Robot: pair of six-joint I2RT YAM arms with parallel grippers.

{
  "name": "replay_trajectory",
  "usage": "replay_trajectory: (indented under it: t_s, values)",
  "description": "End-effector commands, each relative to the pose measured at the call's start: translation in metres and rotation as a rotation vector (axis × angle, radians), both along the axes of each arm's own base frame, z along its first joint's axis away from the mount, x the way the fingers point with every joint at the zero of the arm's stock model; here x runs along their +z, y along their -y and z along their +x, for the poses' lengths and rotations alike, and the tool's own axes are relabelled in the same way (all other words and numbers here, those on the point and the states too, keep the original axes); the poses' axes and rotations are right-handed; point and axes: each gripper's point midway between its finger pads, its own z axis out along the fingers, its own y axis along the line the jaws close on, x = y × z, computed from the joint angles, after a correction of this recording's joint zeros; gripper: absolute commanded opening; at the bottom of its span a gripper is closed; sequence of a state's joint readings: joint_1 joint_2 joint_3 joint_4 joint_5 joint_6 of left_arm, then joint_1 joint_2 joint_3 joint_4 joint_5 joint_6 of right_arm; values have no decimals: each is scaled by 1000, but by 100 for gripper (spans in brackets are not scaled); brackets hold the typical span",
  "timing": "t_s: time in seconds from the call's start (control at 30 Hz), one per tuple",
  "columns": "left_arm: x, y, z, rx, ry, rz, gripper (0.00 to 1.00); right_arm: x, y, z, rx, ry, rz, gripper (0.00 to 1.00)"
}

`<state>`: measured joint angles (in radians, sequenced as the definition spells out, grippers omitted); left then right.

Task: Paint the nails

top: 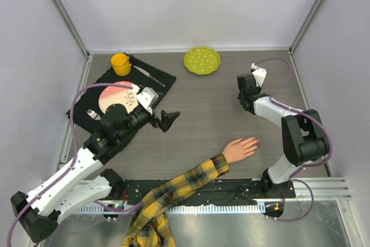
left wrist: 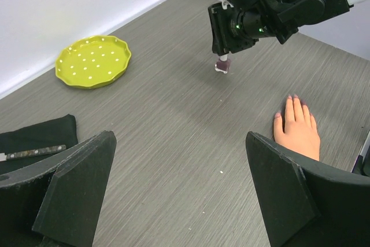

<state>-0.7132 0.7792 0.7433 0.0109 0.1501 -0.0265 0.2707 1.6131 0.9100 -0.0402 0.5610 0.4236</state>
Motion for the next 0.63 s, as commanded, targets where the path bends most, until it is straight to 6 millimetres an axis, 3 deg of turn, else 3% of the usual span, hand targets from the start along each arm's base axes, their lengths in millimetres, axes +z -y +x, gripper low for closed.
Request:
replay_trajectory:
  t_s: [0.0, 0.1, 0.2, 0.23, 0.27, 0.3, 0.33, 0.4, 0.43, 0.47, 0.53, 0.57, 0.6]
  values:
    - [20, 2, -1, -10, 45, -52, 100, 25, -4, 13, 4, 45, 21, 50]
    - [19, 2, -1, -10, 45, -50, 100, 43, -3, 7, -3, 36, 22, 62]
    - [22, -1, 0, 6, 55, -53, 100, 75, -1, -2, 3, 44, 18, 69]
    - [24, -2, 0, 12, 57, -57, 100, 107, -5, -4, 24, 107, 35, 71]
    - [31, -4, 0, 21, 68, -70, 100, 122, -7, -8, 40, 126, 35, 81]
    - [35, -5, 0, 25, 66, -76, 100, 132, -6, -17, 54, 121, 19, 99]
    - [41, -6, 0, 30, 71, -86, 100, 167, -10, -25, 72, 197, 34, 100]
    - [63, -11, -1, 49, 81, -116, 100, 194, -16, -39, 129, 226, 46, 100]
    - [69, -12, -1, 55, 85, -121, 100, 219, -19, -43, 148, 274, 70, 99]
    - [89, -15, -4, 56, 113, -147, 100, 245, -24, -56, 189, 337, 110, 100]
    - [98, -19, -5, 66, 109, -150, 100, 274, -33, -72, 280, 418, 150, 100]
    - [115, -23, -7, 77, 127, -174, 100, 303, -33, -91, 313, 507, 189, 99]
    - [120, -30, -5, 120, 118, -185, 100, 313, -34, -99, 329, 534, 205, 100]
